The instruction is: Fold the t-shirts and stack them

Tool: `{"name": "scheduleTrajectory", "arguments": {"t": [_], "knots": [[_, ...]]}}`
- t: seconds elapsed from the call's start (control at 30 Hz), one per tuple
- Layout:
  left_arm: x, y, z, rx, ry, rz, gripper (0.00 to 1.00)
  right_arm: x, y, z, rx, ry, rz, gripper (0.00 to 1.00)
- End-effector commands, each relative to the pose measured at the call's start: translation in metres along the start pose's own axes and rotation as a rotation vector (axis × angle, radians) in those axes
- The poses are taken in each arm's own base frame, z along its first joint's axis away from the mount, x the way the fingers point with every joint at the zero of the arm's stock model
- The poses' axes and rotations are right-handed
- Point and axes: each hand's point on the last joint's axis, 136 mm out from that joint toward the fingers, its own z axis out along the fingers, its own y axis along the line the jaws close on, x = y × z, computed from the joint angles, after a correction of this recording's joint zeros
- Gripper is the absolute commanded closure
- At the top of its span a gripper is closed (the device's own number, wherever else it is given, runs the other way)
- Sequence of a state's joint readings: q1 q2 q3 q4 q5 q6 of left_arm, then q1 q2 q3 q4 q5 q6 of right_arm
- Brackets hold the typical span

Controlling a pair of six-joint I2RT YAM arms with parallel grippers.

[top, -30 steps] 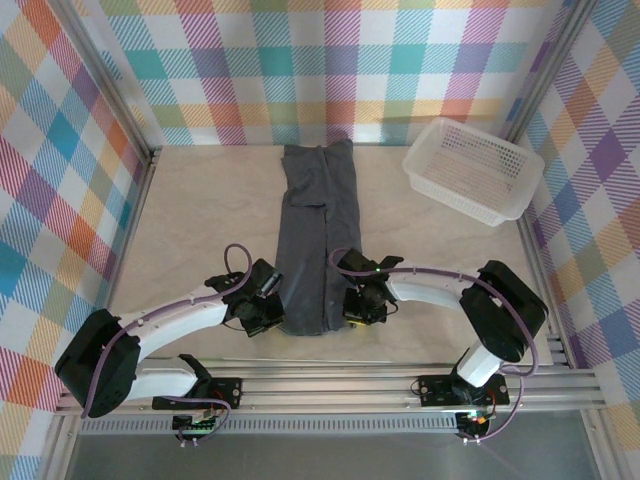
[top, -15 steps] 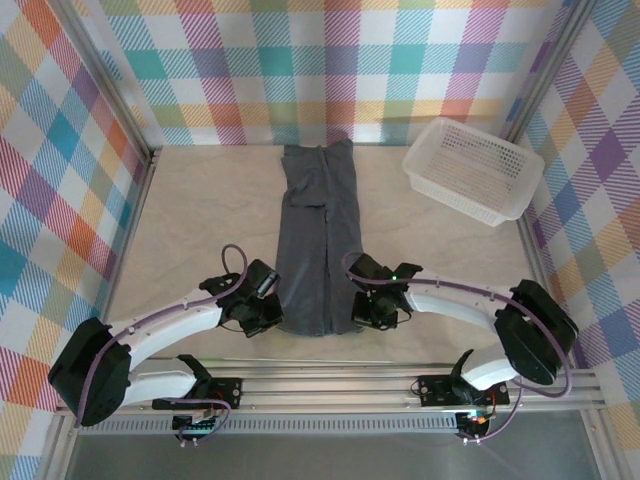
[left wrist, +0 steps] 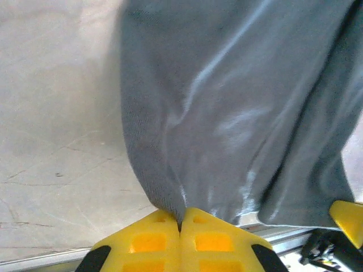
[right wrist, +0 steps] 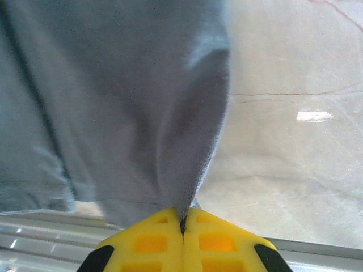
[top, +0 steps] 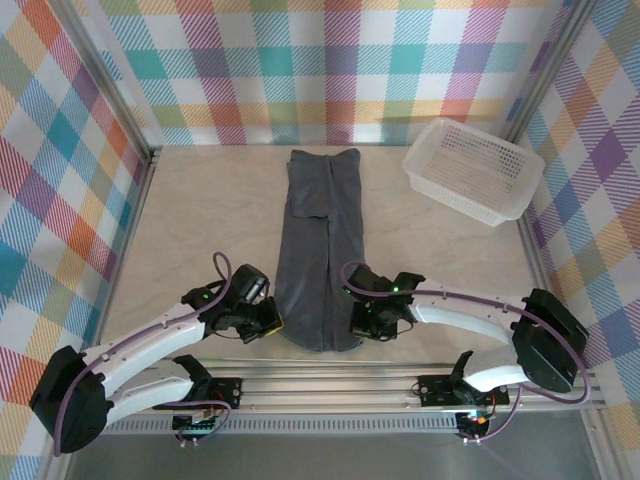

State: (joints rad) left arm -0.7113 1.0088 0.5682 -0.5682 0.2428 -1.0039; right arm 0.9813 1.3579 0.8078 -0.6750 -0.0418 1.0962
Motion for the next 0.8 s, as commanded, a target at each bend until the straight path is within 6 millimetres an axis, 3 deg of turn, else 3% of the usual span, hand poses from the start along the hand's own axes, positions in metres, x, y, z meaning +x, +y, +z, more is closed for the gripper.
{"name": "scheduleTrajectory", "arguments": {"t": [0.0,0.1,0.3,0.43,0.6,0.77], "knots": [[-0.019,-0.028,-0.028,0.048,-0.103,-0.009,1.0,-0.017,0.009,-0.02,-0.025,-0.039,0.027,1.0],[-0.045,-0.043,-0.036,0.067,-0.164,-0.062,1.0,-0.042,0.02,-0.033,-0.064,-0.07,0.039,1.0],[-0.104,-0.079,-0.025,0.081,-0.188,-0.095,1.0,-0.109,0.043,-0.051,-0.124,-0.125,0.071,1.0],[-0.15,-0.086,-0.02,0.051,-0.232,-0.123,1.0,-0.158,0.046,-0.06,-0.138,-0.175,0.113,1.0],[-0.197,-0.09,-0.012,0.06,-0.254,-0.161,1.0,-0.206,0.041,-0.056,-0.14,-0.201,0.168,1.0],[-0.221,-0.103,0.001,0.069,-0.231,-0.13,1.0,-0.236,0.041,-0.043,-0.154,-0.19,0.198,1.0]]}}
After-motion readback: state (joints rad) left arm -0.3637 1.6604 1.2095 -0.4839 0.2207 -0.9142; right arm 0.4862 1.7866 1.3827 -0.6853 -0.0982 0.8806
